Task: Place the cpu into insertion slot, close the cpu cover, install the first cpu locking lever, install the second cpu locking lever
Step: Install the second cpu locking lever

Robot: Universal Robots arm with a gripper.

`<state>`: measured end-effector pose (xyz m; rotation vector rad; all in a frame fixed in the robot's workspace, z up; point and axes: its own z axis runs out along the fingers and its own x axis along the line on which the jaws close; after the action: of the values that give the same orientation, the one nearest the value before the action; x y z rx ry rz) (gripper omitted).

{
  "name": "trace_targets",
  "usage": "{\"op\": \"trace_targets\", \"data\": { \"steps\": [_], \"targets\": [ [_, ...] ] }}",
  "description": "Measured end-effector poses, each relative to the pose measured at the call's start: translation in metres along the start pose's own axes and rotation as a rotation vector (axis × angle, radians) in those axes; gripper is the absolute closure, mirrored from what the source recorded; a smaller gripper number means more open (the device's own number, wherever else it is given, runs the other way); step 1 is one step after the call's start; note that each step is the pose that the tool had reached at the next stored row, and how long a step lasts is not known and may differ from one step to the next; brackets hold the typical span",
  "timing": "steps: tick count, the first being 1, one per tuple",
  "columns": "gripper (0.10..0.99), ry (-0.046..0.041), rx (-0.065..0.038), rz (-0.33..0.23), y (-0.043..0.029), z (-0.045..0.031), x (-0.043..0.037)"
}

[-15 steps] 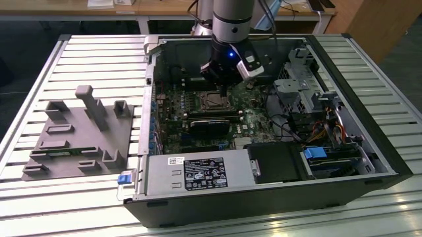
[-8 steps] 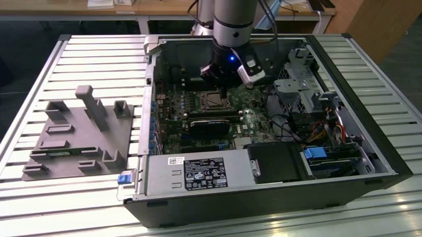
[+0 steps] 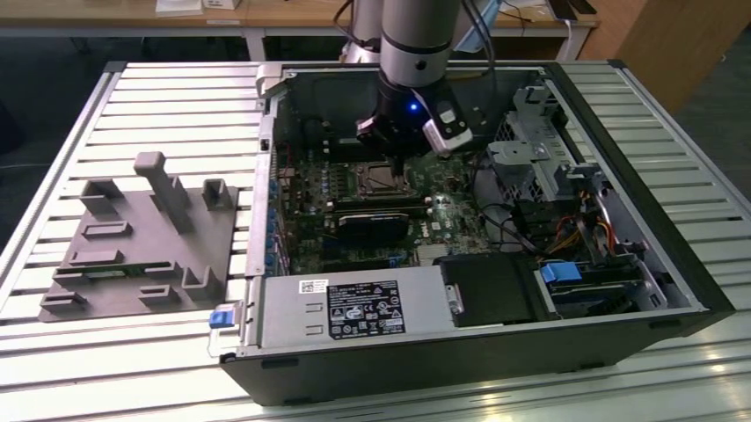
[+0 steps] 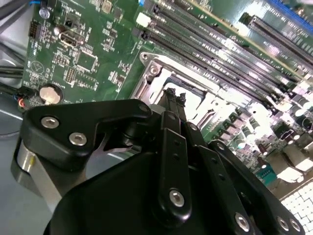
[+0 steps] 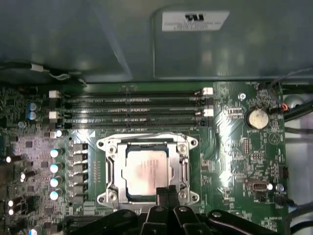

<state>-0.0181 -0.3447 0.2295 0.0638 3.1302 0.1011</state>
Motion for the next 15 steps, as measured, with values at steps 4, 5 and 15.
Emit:
{"op": "trace_targets", "data": {
  "steps": [4, 5, 15],
  "targets": [
    [0.980, 0.0000, 0.000, 0.000, -0.0079, -0.0005, -0.0003],
    [0.980, 0.0000, 0.000, 0.000, -0.0102, -0.0006, -0.0004],
    [0.980, 0.0000, 0.000, 0.000, -0.0236, -0.0014, 0.0003]
  ]
}}
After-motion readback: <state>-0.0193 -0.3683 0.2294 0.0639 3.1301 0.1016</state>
